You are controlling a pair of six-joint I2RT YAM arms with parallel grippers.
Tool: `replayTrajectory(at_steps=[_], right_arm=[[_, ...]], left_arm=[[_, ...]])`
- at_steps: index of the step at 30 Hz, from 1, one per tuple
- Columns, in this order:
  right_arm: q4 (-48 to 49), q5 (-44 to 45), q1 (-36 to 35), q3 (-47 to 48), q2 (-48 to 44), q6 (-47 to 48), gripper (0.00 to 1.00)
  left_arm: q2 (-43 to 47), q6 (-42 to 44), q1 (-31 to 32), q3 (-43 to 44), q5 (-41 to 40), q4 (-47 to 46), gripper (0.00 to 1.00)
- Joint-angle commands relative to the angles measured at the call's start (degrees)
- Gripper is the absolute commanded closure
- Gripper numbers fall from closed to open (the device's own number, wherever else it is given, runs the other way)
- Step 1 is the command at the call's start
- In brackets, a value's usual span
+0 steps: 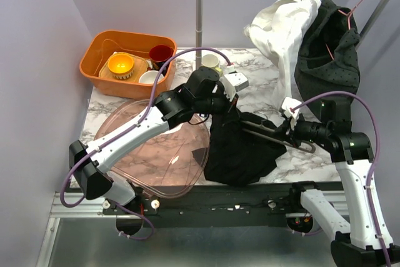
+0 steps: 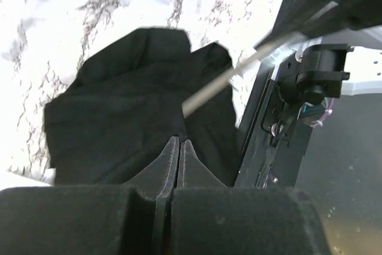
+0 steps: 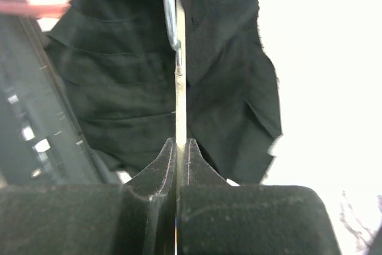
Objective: Place the skirt on the hanger
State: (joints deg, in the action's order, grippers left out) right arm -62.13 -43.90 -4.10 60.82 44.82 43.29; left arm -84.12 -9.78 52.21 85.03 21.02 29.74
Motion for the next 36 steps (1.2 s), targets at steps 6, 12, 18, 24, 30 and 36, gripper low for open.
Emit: replayTrajectory(at_steps=[6, 12, 18, 24, 30, 36], right_arm=[[1.51, -7.49, 0.14, -1.40, 1.23, 4.52, 0.99], [5.94, -16.21, 0.14, 0.70, 2.47, 0.94, 0.99], [11.07, -16.22, 0.23, 0.35, 2.12, -4.36, 0.99], [17.02, -17.27, 0.41, -1.93, -2.71, -9.00, 0.99], [20.73, -18.15, 0.41, -1.67, -0.88, -12.35, 0.99], [22.57, -19.20, 0.49, -2.72, 0.09, -13.49, 0.99]], left_arm=[[3.08, -0.15, 0.18, 4.08, 7.89, -0.29, 1.00], [-2.00, -2.69, 0.26, 9.44, 12.64, -2.58, 1.00], [-2.72, -2.54, 1.32, 12.17, 12.30, -3.20, 1.00], [-0.17, 0.03, 0.53, 9.36, 10.70, 0.58, 1.00], [-0.79, 1.25, 0.79, 10.33, 15.64, 2.78, 0.51], [3.24, 11.16, 0.70, 11.82, 10.72, 10.60, 0.24]])
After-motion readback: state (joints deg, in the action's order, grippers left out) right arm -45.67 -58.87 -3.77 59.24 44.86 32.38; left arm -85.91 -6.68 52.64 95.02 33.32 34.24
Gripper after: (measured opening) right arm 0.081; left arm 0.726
